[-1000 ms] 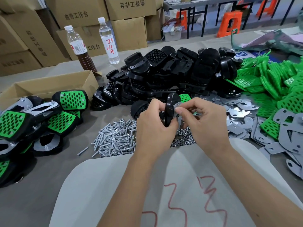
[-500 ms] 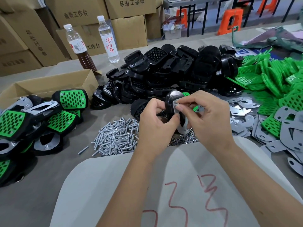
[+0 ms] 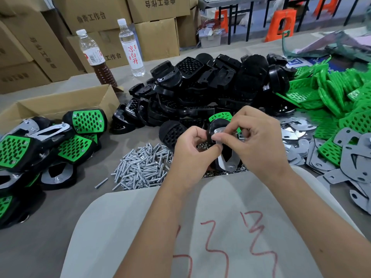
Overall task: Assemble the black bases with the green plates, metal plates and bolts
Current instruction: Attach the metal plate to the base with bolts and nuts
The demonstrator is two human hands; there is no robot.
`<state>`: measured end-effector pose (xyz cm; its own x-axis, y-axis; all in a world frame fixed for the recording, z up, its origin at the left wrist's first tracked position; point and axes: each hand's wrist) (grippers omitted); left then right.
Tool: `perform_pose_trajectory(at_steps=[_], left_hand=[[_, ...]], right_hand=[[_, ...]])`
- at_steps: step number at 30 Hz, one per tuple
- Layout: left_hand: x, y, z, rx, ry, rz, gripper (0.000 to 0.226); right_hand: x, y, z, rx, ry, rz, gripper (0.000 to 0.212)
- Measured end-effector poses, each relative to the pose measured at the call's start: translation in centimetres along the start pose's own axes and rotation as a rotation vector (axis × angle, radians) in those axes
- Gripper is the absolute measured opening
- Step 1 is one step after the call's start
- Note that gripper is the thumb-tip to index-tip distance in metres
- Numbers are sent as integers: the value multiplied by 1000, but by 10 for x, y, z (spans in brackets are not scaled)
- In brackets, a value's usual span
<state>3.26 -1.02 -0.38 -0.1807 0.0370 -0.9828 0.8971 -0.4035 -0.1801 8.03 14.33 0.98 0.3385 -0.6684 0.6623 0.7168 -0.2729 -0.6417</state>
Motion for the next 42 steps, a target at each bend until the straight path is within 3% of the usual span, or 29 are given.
perform_pose_trajectory(at_steps=[5,8,11,12,17,20,24,29,33,36,40,42], left_hand=[[3,-1,2,-3,48,20,25],[2,-2,3,-23,111,56,16],[0,-3,5,-62,192,106,22],[0,-4,5,-72,220,117,23],[0,-3,5,-64,250,119,18],[0,-4,6,-57,262,127,14],[0,-3,6,-46,243,122,30],[-2,-2,7,-47,263,134,15],[-2,-2,7,-32,244,124,15],[-2,-1,7,-41,256,127,12],[0,-2,7,-33,246,111,11],[0,-2,7,-38,240,118,13]], right_hand=[[-1,2,-3,45,-60,-26,22],[0,4,-4,107,-182,-123,10],[-2,6,-2,6,-303,-178,44],[-2,6,-1,-20,-319,-182,46],[5,7,-3,130,-296,-193,29],[6,6,-3,73,-372,-218,39],[8,7,-2,139,-354,-225,28],[12,7,-2,101,-378,-234,30],[13,7,-4,193,-344,-265,28],[13,6,-4,109,-368,-274,27],[13,8,-5,176,-379,-262,28],[13,7,-5,120,-393,-271,31]])
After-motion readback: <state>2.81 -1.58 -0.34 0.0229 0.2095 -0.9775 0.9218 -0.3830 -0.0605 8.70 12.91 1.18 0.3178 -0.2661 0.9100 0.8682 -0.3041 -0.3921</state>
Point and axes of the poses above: each hand's wrist, its own y-axis away from the middle knuckle, its own z-axis out of the back of the hand, x = y × z, and after that the axes turned 1 degree about y, right-handed
